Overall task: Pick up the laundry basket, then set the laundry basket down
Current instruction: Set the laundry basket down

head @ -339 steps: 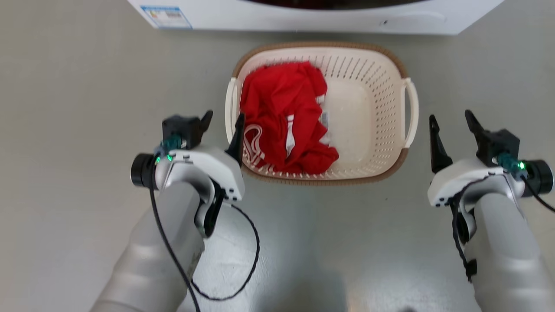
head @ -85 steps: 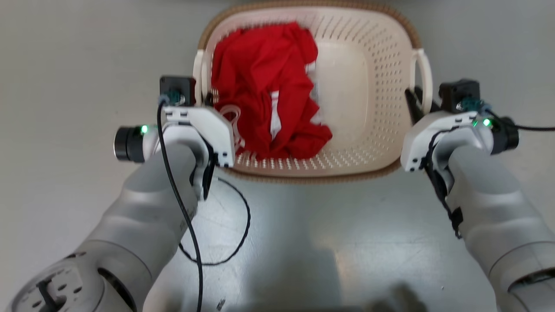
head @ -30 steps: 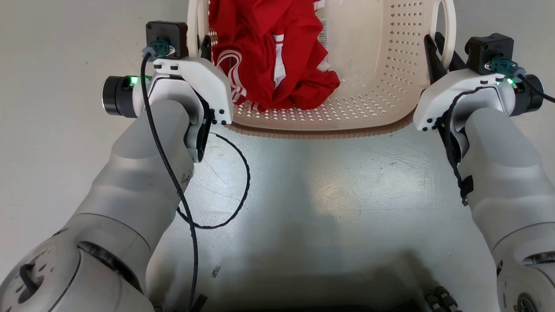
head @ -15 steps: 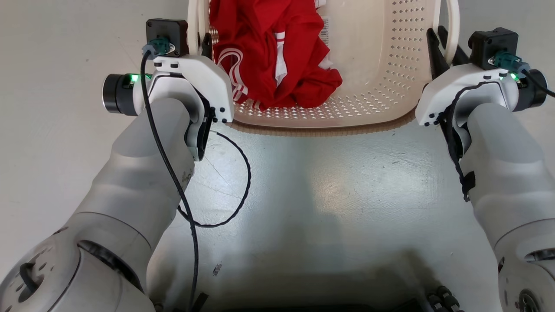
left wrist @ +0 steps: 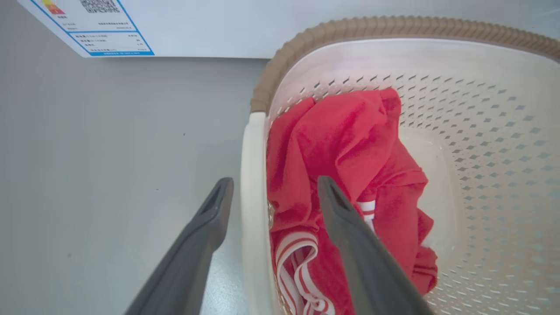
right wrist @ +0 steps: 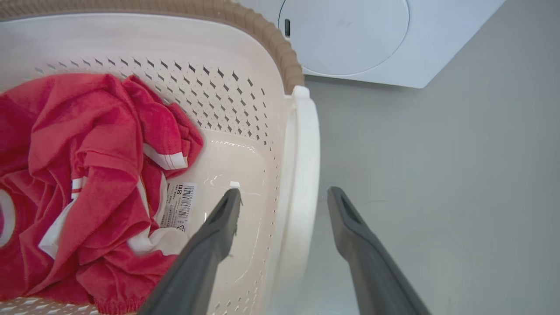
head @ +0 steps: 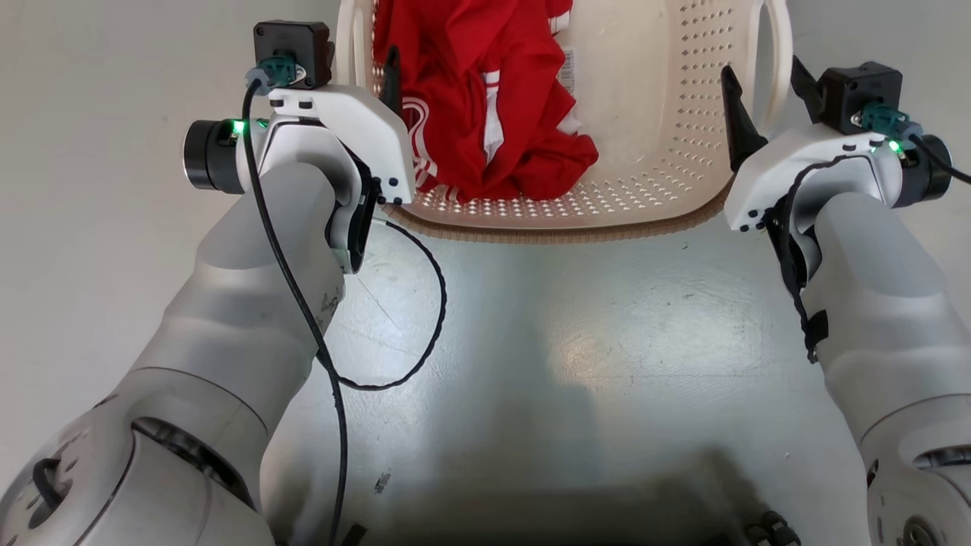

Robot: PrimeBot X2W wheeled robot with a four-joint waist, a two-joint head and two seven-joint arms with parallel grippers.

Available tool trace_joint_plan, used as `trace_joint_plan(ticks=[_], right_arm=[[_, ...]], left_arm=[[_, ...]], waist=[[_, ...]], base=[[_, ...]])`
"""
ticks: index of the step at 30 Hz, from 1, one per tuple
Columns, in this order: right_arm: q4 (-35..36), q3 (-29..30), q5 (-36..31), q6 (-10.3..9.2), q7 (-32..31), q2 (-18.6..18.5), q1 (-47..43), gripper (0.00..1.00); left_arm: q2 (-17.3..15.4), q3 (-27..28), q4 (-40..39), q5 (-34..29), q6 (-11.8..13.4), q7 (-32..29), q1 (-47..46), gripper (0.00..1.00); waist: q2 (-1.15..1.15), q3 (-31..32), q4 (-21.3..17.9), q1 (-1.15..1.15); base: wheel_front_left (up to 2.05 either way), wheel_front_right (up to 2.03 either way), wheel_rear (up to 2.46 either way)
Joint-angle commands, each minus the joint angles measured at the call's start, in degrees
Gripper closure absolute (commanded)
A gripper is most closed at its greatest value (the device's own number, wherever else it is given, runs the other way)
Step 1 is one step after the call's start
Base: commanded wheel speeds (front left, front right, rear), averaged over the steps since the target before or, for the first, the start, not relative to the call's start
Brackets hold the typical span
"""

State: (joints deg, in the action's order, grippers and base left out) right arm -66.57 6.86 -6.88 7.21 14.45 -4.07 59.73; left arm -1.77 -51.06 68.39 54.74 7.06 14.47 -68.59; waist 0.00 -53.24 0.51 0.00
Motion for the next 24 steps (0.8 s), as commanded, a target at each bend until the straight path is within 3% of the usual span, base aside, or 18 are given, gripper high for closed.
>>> trace_joint_plan(ticks=[1, 24], right_arm=[[1.4, -1.0, 0.6, 0.28, 0.5, 1.2, -3.0, 0.0], [17.2, -5.9, 8.8, 0.28, 0.5, 1.2, -17.1, 0.0]], left_arm=[[-1.1, 1.1, -0.8, -0.7, 0.3, 0.5, 1.2, 0.0], [-2.6, 15.0, -10.6, -9.9, -0.5, 0.5, 16.6, 0.0]], waist=[[0.0, 0.8, -0.2, 0.0], [0.0, 19.8, -2.5, 0.0]], base=[[0.0, 0.0, 0.0], [0.0, 0.0, 0.0]])
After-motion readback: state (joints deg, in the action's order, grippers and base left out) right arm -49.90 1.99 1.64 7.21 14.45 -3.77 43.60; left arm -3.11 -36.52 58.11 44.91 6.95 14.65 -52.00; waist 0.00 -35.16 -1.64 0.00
